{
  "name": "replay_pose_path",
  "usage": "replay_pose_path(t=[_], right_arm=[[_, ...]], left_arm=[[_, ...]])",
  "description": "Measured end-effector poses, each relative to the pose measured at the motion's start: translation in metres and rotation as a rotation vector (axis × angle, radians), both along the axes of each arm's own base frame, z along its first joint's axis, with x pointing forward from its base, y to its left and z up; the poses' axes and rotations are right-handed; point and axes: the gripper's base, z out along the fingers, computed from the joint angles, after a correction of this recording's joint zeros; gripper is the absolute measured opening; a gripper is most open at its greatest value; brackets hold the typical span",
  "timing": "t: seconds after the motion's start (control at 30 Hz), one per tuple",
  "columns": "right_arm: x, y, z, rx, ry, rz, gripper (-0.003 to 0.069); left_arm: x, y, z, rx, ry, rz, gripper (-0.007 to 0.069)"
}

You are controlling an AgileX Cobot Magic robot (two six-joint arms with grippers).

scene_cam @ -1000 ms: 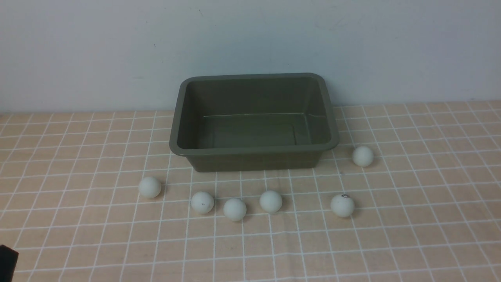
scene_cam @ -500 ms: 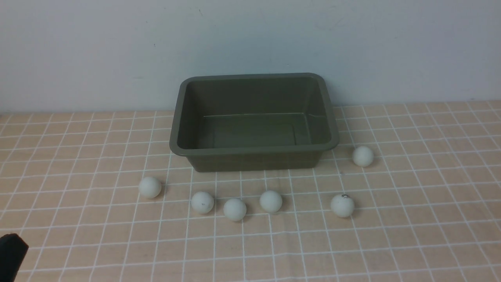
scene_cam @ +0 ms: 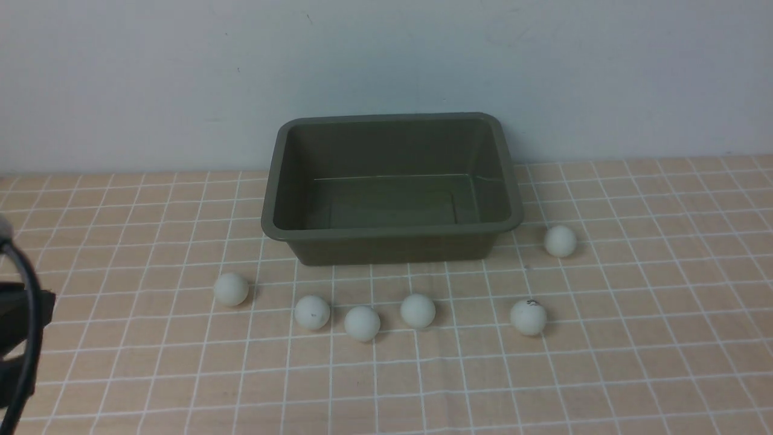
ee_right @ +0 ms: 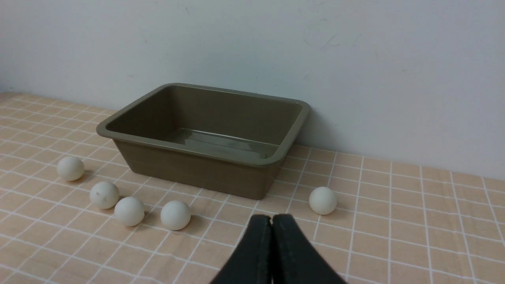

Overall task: Put the table tennis balls into the box on the light coffee tablecloth.
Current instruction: 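Reach for and grasp a ping pong ball on the table beside the basket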

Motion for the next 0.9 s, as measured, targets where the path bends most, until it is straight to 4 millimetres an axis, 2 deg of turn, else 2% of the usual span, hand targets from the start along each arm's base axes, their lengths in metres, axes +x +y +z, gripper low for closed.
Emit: replay_pose_path(t=[0.07,0.17,0.2,0.27,0.3,0.37,0.4,0.47,0.53,0.67,0.7,0.9], right_arm=[[0.0,0.001,0.0,0.015,0.007,0.013,-0.0018],[-0.001,0.003,-0.003,0.008,0.034,0.029,-0.0018],[-0.001,0.003,-0.003,0.008,0.035,0.03,-0.0018],[-0.002,0.003,-0.004,0.0,0.05,0.038,-0.0018],[-0.002,0.003,-0.005,-0.003,0.057,0.041,-0.0018],[-0.002,0.003,-0.005,-0.004,0.058,0.042,-0.0018],[-0.002,0.003,-0.005,-0.004,0.058,0.042,-0.0018],[-0.002,0.003,-0.005,-0.004,0.058,0.042,-0.0018],[-0.002,0.003,-0.005,-0.004,0.058,0.042,-0.0018],[-0.002,0.003,-0.005,-0.013,0.057,0.039,-0.0018],[-0.002,0.003,-0.005,-0.013,0.057,0.039,-0.0018],[-0.002,0.003,-0.005,-0.016,0.057,0.037,-0.0018]], left_arm=[[0.023,0.004,-0.003,0.016,0.065,0.002,0.0249],[0.055,0.007,-0.013,0.001,0.164,0.01,0.032],[0.057,0.007,-0.014,0.0,0.17,0.011,0.0322],[0.075,0.009,-0.02,-0.007,0.226,0.013,0.0332],[0.09,0.01,-0.024,-0.01,0.278,0.008,0.0332],[0.111,0.011,-0.031,-0.011,0.34,-0.003,0.0325],[0.113,0.012,-0.032,-0.01,0.346,-0.004,0.0324],[0.138,0.014,-0.041,-0.009,0.398,-0.017,0.0311],[0.144,0.014,-0.043,-0.014,0.409,-0.019,0.0309],[0.175,0.011,-0.057,-0.054,0.434,-0.086,0.0309],[0.176,0.01,-0.055,-0.056,0.424,-0.091,0.0309],[0.215,0.011,-0.078,-0.053,0.456,-0.143,0.0309]])
